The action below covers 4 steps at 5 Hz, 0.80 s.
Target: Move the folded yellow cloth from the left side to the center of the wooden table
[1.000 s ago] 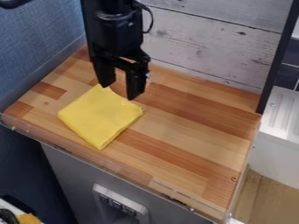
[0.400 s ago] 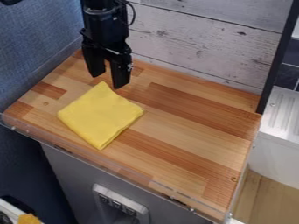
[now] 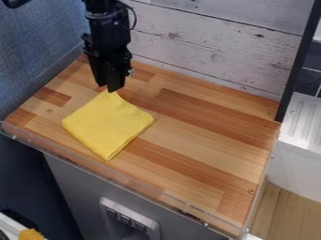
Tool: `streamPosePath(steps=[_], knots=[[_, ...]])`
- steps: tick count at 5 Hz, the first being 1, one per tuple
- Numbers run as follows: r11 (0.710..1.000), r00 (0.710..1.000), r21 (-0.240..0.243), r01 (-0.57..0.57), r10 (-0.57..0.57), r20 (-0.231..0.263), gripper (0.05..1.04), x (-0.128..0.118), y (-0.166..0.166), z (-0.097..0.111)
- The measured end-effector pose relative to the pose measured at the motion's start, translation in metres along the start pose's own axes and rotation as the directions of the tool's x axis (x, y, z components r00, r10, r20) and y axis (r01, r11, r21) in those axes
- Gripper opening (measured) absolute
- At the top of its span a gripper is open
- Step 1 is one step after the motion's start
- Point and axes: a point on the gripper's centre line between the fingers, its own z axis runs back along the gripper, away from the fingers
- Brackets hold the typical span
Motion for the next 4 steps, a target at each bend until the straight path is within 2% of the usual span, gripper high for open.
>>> streamPosePath(steps=[1,2,4], knots=[[1.0,1.0,0.009,0.007,-0.008,0.009,0.165,0.0,0.005,-0.009],[1.0,1.0,0.016,0.014,-0.014,0.004,0.071,-0.003,0.009,-0.022],[1.0,1.0,0.027,0.01,-0.01,0.005,0.063,-0.01,0.008,-0.043]])
